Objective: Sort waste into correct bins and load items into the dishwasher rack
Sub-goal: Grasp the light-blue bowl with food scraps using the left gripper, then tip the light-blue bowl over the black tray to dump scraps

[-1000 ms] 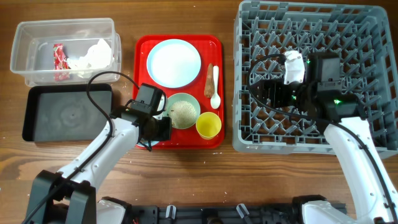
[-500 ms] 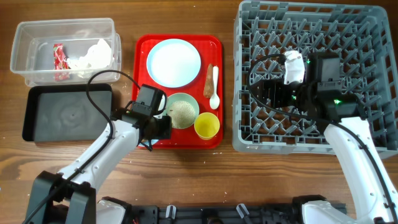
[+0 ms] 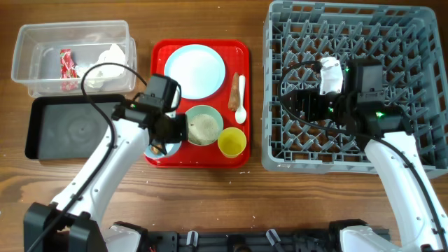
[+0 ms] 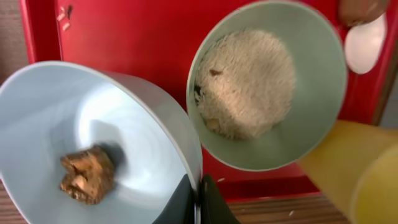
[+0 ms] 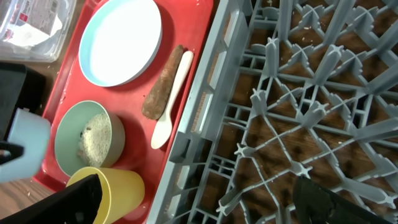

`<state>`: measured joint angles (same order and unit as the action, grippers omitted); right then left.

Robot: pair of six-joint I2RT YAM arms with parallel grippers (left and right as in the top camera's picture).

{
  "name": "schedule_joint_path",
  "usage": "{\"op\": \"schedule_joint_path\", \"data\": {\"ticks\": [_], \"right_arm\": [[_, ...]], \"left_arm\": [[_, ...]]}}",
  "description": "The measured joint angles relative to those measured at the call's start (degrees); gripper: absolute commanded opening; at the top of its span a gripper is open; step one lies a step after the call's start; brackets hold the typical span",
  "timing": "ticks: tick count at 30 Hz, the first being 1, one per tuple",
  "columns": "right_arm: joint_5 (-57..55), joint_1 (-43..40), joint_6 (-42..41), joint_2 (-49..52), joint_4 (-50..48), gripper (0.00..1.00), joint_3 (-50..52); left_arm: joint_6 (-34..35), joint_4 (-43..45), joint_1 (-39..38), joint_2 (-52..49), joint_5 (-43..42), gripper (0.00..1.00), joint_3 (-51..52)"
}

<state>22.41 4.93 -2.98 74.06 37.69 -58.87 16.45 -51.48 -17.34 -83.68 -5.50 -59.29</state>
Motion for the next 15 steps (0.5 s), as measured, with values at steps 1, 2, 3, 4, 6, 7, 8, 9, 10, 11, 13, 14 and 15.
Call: {"op": "schedule_joint_path", "data": {"ticks": [1, 2, 3, 4, 6, 7, 8, 9, 10, 11, 13, 14, 15], "right_arm": [[0.0, 0.0, 0.0, 0.0, 0.02, 1.0, 0.0], [0.0, 0.0, 0.0, 0.0, 0.02, 1.0, 0.0], [0.0, 0.0, 0.0, 0.0, 0.02, 1.0, 0.0], [0.0, 0.0, 0.0, 0.0, 0.02, 1.0, 0.0], [0.0, 0.0, 0.0, 0.0, 0.02, 1.0, 0.0], [0.0, 0.0, 0.0, 0.0, 0.0, 1.0, 0.0], [0.0, 0.0, 0.0, 0.0, 0.02, 1.0, 0.0], [0.0, 0.0, 0.0, 0.0, 0.02, 1.0, 0.0], [0.0, 0.0, 0.0, 0.0, 0.0, 1.0, 0.0], [0.0, 0.0, 0.0, 0.0, 0.0, 1.0, 0.0], [0.0, 0.0, 0.0, 0.0, 0.0, 1.0, 0.0], [0.0, 0.0, 0.0, 0.0, 0.0, 1.0, 0.0], [0.0, 0.0, 0.0, 0.0, 0.0, 1.0, 0.0]], "left_arm": [[0.11, -0.22, 0.37, 0.0, -0.35, 0.04, -0.76], [0.22, -0.33, 0.81, 0.0, -0.85, 0.04, -1.4], [0.22, -0.44, 1.25, 0.0, -1.49, 0.04, -1.92], [0.24, -0.72, 1.9, 0.0, -2.34, 0.04, -2.49], [0.24, -1.49, 4.11, 0.0, -4.59, 0.04, -3.85], [0.24, -1.97, 5.35, 0.0, -5.77, 0.04, -4.48], [0.26, -2.54, 6.73, 0.0, -6.93, 0.04, -5.05], [0.24, -3.08, 8.2, 0.0, -7.96, 0.04, -5.6], [0.26, -3.5, 9.7, 0.0, -8.9, 0.04, -5.99], [0.26, -3.87, 11.52, 0.0, -9.68, 0.04, -6.36], [0.24, -4.07, 15.72, 0.0, -11.15, 0.04, -6.73], [0.24, -4.11, 17.55, 0.0, -11.56, 0.04, -6.78], [0.22, -4.11, 19.28, 0.0, -12.04, 0.04, -6.78]]}}
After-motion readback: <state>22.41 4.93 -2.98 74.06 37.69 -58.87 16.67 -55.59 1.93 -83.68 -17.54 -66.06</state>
